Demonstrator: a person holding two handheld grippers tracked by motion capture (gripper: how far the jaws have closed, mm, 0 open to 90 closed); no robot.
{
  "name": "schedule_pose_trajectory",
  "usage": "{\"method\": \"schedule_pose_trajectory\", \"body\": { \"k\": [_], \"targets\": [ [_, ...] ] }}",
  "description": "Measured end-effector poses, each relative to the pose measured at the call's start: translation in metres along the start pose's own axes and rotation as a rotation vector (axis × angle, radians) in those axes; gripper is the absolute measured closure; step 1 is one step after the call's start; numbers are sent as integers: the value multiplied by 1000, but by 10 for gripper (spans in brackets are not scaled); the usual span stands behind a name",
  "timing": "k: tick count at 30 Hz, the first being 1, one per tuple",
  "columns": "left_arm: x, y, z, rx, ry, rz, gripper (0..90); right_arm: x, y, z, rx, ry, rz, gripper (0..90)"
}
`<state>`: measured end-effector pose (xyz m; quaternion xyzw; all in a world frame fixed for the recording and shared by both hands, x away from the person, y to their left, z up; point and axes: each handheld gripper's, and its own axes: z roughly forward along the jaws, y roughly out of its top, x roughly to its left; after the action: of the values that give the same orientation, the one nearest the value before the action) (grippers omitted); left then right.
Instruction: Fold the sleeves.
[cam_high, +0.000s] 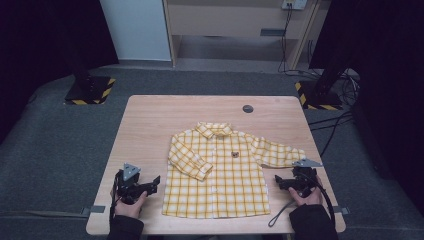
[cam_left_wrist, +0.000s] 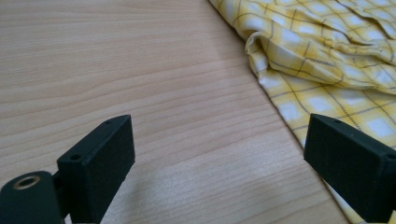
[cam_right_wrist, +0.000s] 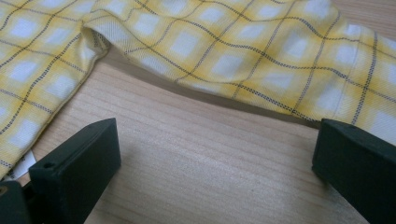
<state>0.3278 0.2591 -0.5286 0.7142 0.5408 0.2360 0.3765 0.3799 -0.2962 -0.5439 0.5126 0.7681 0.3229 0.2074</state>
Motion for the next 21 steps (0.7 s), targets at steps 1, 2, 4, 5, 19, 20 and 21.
{"method": "schedule_pose_trajectory", "body": {
  "k": [1,2,4,5,19,20,21],
  "targets": [
    [1,-1,0,0,4,1,80,0,0,0,4,0,0,16],
    [1,-1,0,0,9,5,80,0,0,-1,6,0,1,16],
    [3,-2,-1,1,19,9,80,1,1,-1,15,3,2,16],
    [4,-3,-1,4,21,10,80,1,1,-1,21,3,1,17],
    [17,-6,2,41,58,-15,81,-6,6,-16,10,34,42,34],
    [17,-6,3,51,60,-17,81,-8,6,-17,4,36,49,35],
    [17,-6,3,65,60,-17,81,-9,6,-17,2,38,61,35]
  ]
}}
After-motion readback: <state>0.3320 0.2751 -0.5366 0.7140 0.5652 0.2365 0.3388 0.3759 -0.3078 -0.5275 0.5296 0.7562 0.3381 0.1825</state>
